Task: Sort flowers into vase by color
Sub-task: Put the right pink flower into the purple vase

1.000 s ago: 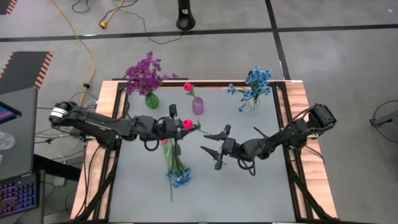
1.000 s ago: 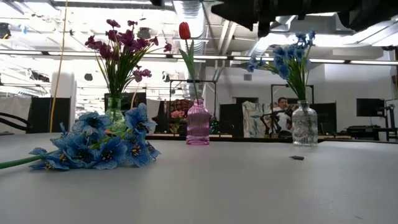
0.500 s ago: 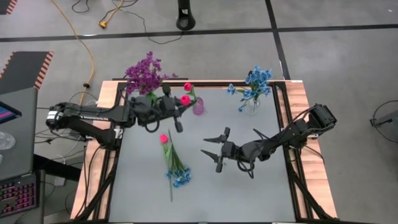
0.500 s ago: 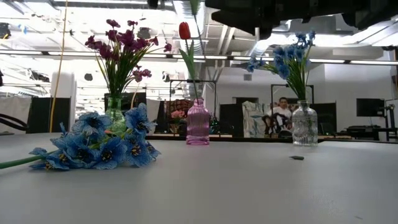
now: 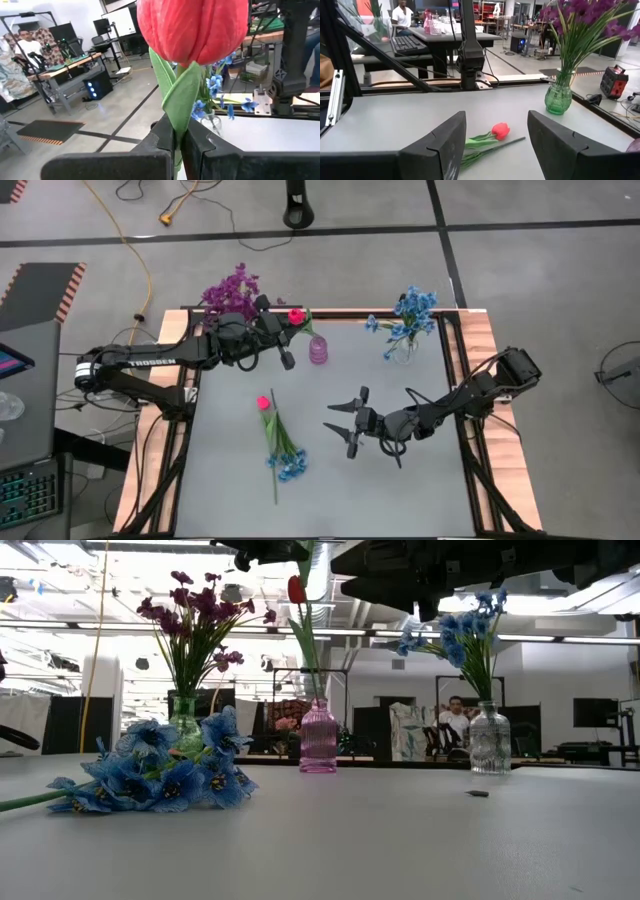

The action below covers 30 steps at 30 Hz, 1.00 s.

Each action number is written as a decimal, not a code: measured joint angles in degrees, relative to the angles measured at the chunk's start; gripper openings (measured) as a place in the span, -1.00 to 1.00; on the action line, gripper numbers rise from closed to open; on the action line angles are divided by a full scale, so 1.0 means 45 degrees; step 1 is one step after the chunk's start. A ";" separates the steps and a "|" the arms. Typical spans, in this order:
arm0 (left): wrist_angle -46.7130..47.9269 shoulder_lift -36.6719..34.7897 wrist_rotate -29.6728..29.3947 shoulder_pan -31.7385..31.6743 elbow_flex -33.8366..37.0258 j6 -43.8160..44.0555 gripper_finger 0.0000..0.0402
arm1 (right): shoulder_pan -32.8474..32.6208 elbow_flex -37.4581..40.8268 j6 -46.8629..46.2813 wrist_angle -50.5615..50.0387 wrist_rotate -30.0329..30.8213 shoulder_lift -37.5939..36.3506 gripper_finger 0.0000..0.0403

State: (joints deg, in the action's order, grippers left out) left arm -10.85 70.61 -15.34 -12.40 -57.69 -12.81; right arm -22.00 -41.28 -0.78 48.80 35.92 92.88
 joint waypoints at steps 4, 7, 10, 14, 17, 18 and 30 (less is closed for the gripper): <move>0.0018 0.0000 0.0015 -0.0216 0.0000 0.0007 -1.00 | 0.0000 0.0000 -0.0198 -0.0233 -0.0005 0.0004 0.19; 0.0107 0.0000 0.0011 -0.0277 0.0000 0.0050 -1.00 | 0.0000 0.0000 -0.0198 -0.0289 0.0000 0.0027 0.19; 0.0190 0.0000 0.0015 -0.0282 0.0000 0.0104 -1.00 | 0.0000 0.0000 -0.0198 -0.0404 0.0000 0.0034 0.19; 0.0257 0.0000 0.0011 -0.0282 0.0000 0.0299 -1.00 | 0.0000 0.0000 -0.0193 -0.0417 0.0000 0.0034 0.19; 0.0287 0.0005 0.0006 -0.0282 0.0000 0.0491 -1.00 | 0.0000 0.0000 -0.0193 -0.0418 0.0000 0.0034 0.19; 0.0283 0.0010 0.0006 -0.0282 0.0000 0.0509 -1.00 | 0.0000 0.0000 -0.0193 -0.0418 0.0000 0.0034 0.19; 0.0275 0.0015 -0.0024 -0.0282 0.0000 0.0517 -1.00 | 0.0000 0.0000 -0.0164 -0.0413 0.0000 0.0034 0.19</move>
State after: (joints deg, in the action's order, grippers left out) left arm -9.61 70.67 -15.45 -13.67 -57.69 -10.48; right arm -22.00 -41.28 -1.52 46.94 35.92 93.03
